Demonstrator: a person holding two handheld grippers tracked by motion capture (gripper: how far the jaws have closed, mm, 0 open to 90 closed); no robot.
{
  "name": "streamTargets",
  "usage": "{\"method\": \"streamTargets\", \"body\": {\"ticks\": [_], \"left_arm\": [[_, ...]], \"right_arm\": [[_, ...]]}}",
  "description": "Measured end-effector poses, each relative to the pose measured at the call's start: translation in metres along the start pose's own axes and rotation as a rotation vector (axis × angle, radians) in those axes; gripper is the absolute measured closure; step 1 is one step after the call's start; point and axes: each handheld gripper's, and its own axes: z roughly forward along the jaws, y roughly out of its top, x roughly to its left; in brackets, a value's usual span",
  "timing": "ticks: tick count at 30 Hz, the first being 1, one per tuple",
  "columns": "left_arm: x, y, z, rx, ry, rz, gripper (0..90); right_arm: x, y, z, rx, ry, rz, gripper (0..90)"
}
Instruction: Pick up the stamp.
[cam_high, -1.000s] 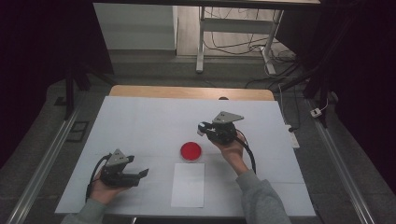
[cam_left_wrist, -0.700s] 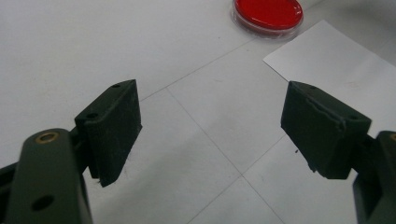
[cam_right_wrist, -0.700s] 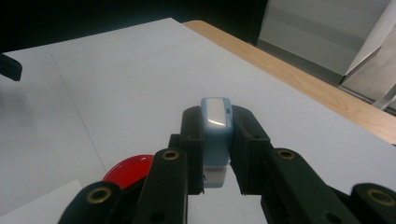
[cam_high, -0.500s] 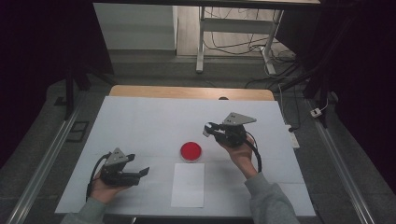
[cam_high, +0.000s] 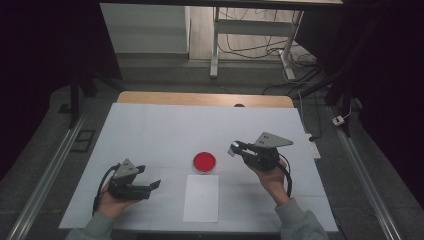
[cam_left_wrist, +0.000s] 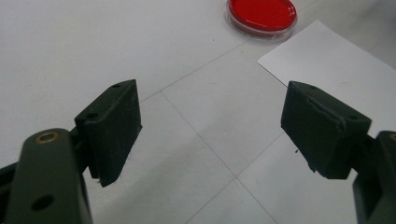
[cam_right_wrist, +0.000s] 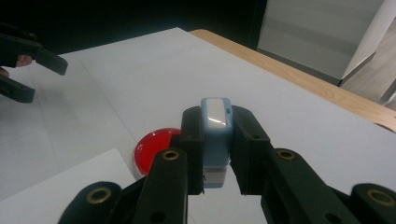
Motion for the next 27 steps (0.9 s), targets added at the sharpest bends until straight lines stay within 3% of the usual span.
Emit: {"method": "streamTargets", "body": {"ticks": [12, 21, 27], "left_arm": [[0.002, 0.002, 0.003, -0.003, -0.003, -0.007, 20.3], [-0.001, 0.002, 0.004, 0.005, -0.001, 0.007, 20.2], [-0.002, 0.002, 0.003, 0.008, 0.004, 0.011, 20.2]], "right_arm": [[0.005, -0.016, -0.022, 0.017, -0.002, 0.003, 75.5], [0.005, -0.024, -0.030, 0.007, 0.007, 0.028, 75.5], [0.013, -0.026, -0.032, 0.011, 0.025, 0.028, 75.5]]}}
